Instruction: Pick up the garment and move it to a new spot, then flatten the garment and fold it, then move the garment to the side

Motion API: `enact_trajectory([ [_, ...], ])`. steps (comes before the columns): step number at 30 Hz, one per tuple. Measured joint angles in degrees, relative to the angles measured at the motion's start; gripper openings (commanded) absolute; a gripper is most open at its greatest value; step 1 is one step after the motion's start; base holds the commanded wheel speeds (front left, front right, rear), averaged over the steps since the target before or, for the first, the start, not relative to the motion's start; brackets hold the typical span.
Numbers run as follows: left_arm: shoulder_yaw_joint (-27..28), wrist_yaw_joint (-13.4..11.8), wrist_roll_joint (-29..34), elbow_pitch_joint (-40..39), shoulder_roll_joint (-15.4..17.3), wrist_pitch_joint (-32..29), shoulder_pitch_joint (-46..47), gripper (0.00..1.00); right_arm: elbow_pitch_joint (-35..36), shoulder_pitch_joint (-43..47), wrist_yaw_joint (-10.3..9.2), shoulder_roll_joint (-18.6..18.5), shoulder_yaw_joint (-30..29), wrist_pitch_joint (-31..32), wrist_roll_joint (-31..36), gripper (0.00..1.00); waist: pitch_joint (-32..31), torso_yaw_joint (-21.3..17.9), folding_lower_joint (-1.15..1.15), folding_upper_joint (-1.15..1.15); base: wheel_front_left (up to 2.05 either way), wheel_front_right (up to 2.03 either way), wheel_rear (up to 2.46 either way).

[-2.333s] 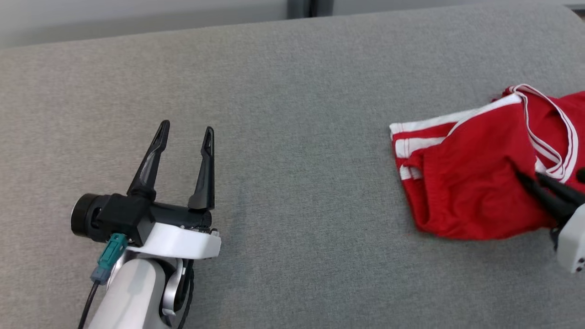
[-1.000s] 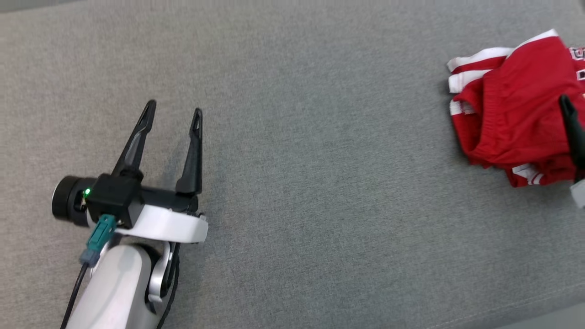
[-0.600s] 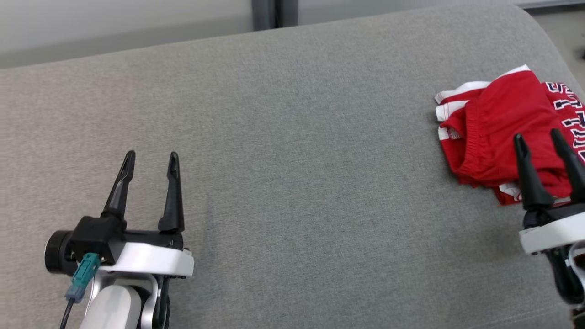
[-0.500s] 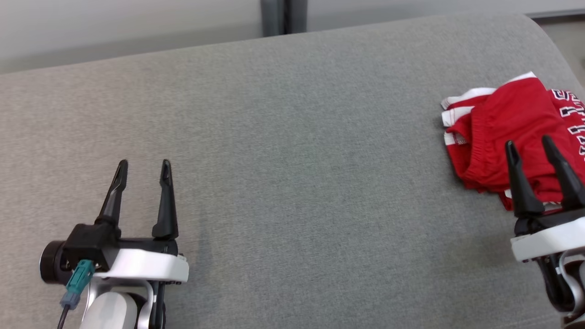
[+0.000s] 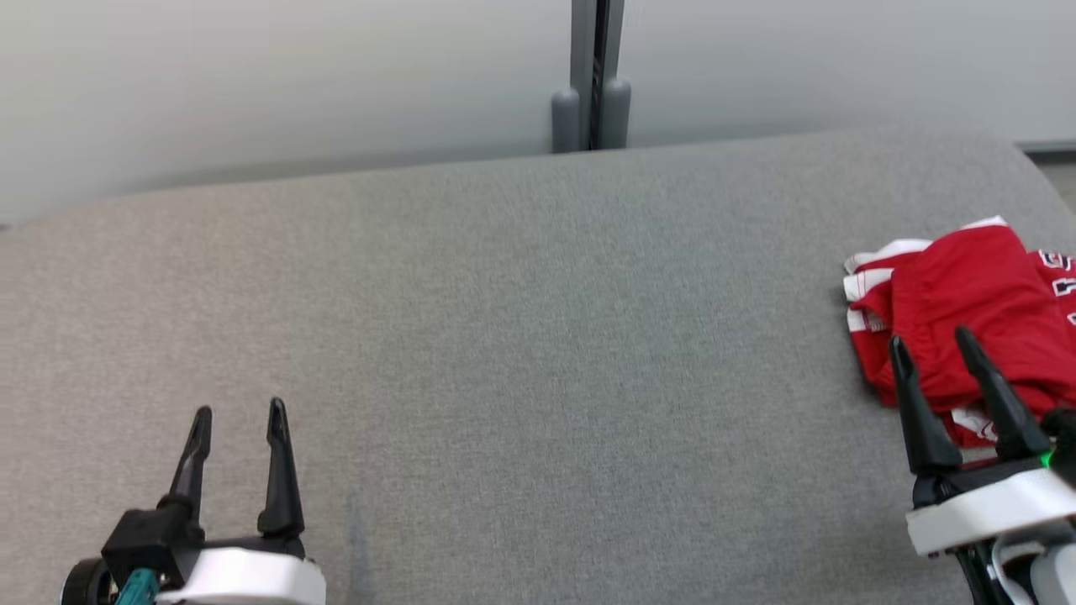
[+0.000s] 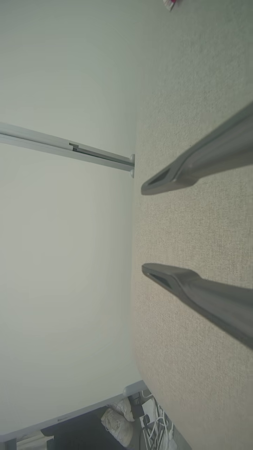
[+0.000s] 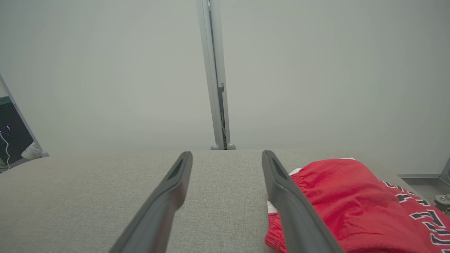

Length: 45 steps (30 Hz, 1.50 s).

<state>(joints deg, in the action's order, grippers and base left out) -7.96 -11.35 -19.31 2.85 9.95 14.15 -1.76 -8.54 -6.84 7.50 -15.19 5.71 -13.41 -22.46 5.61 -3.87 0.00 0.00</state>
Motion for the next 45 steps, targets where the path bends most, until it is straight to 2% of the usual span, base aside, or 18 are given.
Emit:
enact_trajectory([
  [8, -1.0, 0.3, 0.2, 0.1, 1.8, -1.1, -4.2, 1.0, 2.7, 5.0, 0.0, 0.5, -1.7, 3.6, 2.0, 1.0, -5.7, 1.1, 0.0, 0.0, 0.0, 0.0, 0.0],
  [16, -2.1, 0.8, 0.6, -0.2, 2.5, -2.0, -6.3, 1.0, 5.2, 8.8, 0.0, 1.1, -3.4, 6.3, 3.4, 1.0, -8.1, 1.6, 0.0, 0.0, 0.0, 0.0, 0.0],
  [29, -2.7, 0.8, 0.4, 0.7, 3.5, -3.0, -7.2, 1.0, 7.8, 13.3, 0.0, 2.8, -5.3, 8.3, 4.9, 1.0, -9.8, 2.0, 0.0, 0.0, 0.0, 0.0, 0.0],
  [45, -2.9, 0.8, -0.3, 1.7, 3.8, -3.1, -7.2, 1.0, 9.4, 14.4, 0.0, 3.8, -6.5, 9.1, 5.6, 1.0, -9.8, 2.7, 0.0, 0.0, 0.0, 0.0, 0.0],
])
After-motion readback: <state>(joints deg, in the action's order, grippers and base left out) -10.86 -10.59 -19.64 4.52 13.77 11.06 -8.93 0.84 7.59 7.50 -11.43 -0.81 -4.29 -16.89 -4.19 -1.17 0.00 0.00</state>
